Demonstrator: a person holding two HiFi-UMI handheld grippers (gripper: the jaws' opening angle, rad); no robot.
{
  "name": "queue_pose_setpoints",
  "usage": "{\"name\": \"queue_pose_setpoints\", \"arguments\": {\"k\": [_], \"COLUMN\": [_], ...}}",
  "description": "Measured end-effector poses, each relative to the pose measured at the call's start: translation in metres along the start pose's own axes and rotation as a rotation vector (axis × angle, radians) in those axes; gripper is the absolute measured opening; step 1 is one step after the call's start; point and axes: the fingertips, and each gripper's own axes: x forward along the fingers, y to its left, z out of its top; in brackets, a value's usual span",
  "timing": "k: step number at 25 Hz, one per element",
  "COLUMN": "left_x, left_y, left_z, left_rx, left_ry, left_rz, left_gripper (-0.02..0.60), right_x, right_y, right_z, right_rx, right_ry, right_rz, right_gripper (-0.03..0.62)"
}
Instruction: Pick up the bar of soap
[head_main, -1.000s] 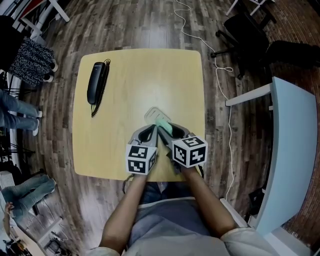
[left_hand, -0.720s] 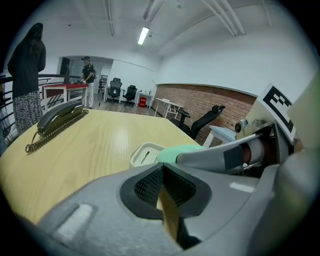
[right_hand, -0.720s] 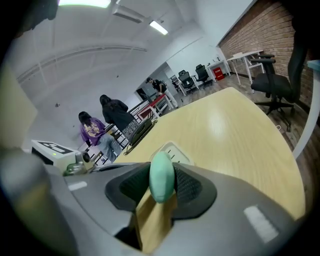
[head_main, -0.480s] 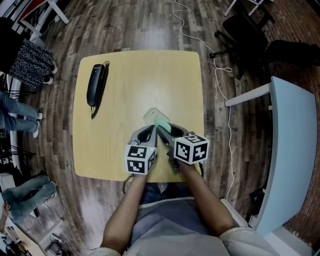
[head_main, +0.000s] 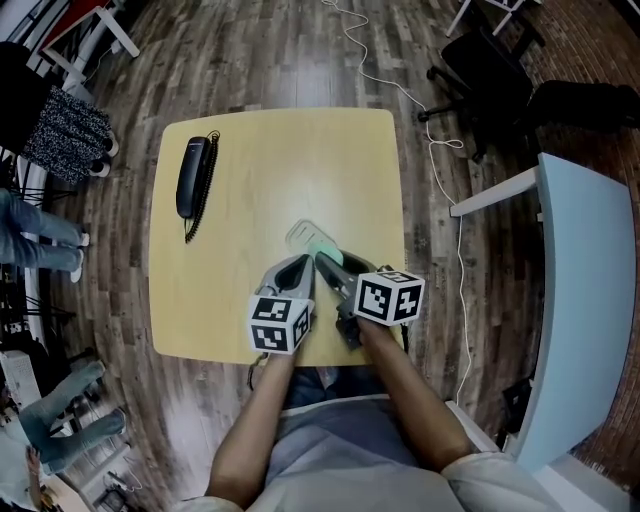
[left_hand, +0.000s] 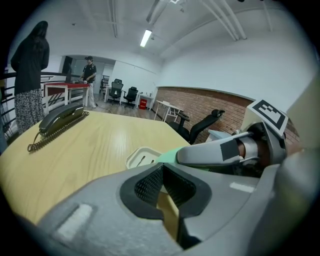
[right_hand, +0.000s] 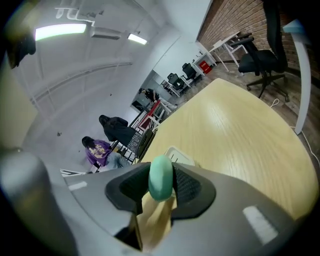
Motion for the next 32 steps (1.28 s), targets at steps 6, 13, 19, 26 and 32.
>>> {"name": "queue_pose_setpoints", "arguments": {"k": [6, 13, 19, 26, 32], "left_x": [-0.004, -0.006, -0.01, -0.013, -0.016], "left_y": [-0.004, -0.007, -0.007, -0.008, -0.013], "left_z": [0.0, -0.001, 0.004, 0.012, 0.021], "left_rx": [-0.015, -0.034, -0.036, -0.049, -0.045], "left_ry": [-0.009, -0.017, -0.031, -0.054, -0.077], "left_rz": [0.001, 0.011, 0.019, 0.025, 0.03], "left_gripper": [0.005, 0.005, 0.005, 0.005, 0.006], "right_x": [-0.006, -0.015, -0.019, -0.026, -0.037], "right_y": [0.005, 0.005, 0.016, 0.035, 0.05], "right_z": [0.005, 0.015, 0.025, 0.042, 0.054], "right_rx": [-0.014, 0.008, 0.002, 0.008, 0.009], "right_ry": [-0.012, -0.038, -0.059, -0.087, -0.107], "right_rz": [0.013, 0.038, 0.066, 0.12, 0.173], "right_gripper": [0.129, 0.127, 0.127, 0.127, 0.127]}}
